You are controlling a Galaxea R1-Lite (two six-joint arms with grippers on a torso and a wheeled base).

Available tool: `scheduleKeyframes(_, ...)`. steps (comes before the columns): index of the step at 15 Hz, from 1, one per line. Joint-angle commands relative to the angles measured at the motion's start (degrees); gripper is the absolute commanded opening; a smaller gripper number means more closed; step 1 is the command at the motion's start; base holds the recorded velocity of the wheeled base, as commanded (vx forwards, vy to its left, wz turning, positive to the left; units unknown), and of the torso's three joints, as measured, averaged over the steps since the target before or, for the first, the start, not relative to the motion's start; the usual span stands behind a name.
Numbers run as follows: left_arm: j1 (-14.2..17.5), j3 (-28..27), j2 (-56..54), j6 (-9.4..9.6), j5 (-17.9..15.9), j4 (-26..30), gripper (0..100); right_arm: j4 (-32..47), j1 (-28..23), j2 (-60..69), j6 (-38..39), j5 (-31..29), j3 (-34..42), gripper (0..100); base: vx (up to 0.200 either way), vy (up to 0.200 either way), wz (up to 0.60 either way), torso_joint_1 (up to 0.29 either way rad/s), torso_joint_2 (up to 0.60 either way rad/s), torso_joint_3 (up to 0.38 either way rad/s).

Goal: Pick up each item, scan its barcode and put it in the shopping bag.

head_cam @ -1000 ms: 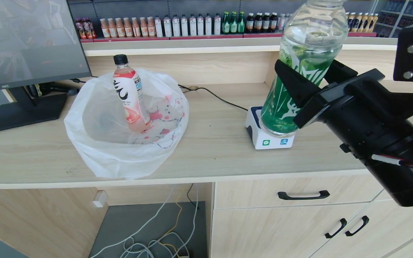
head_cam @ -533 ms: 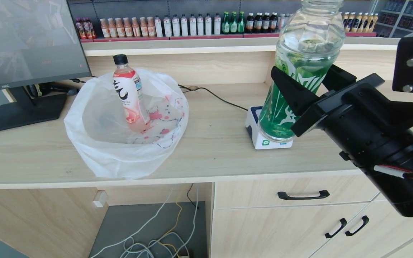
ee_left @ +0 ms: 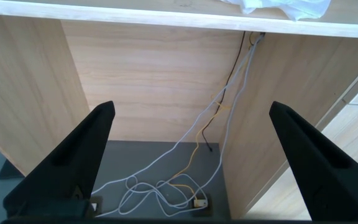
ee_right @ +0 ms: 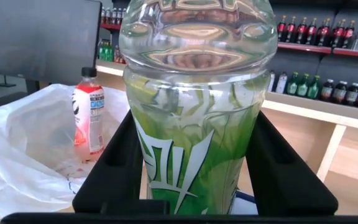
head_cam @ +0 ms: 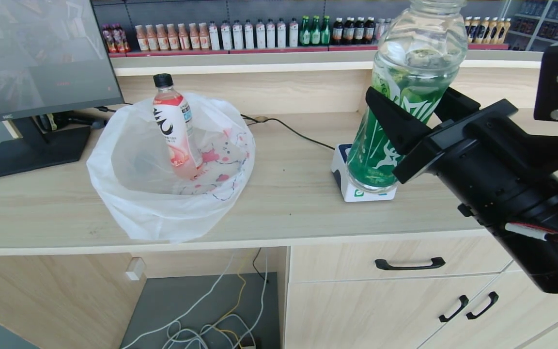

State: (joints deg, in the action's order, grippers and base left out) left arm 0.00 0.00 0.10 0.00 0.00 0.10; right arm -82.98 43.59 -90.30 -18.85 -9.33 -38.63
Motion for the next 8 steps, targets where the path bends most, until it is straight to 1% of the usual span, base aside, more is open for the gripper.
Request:
scheduleKeyframes(1, 0.1, 0.0, 0.0, -0.09, 0.0, 0.0, 100, 0.0, 0.0, -0.5, 0.0, 0.0, 0.3, 0, 0.000, 0.200, 0.00, 0.002, 0.00, -0.002)
scheduleKeyframes(8, 0.1, 0.0, 0.0, -0.44, 0.0, 0.0, 100, 0.0, -0.3, -1.9, 0.8, -0.2, -0.3, 0, 0.000, 0.200, 0.00, 0.002, 0.00, 0.004)
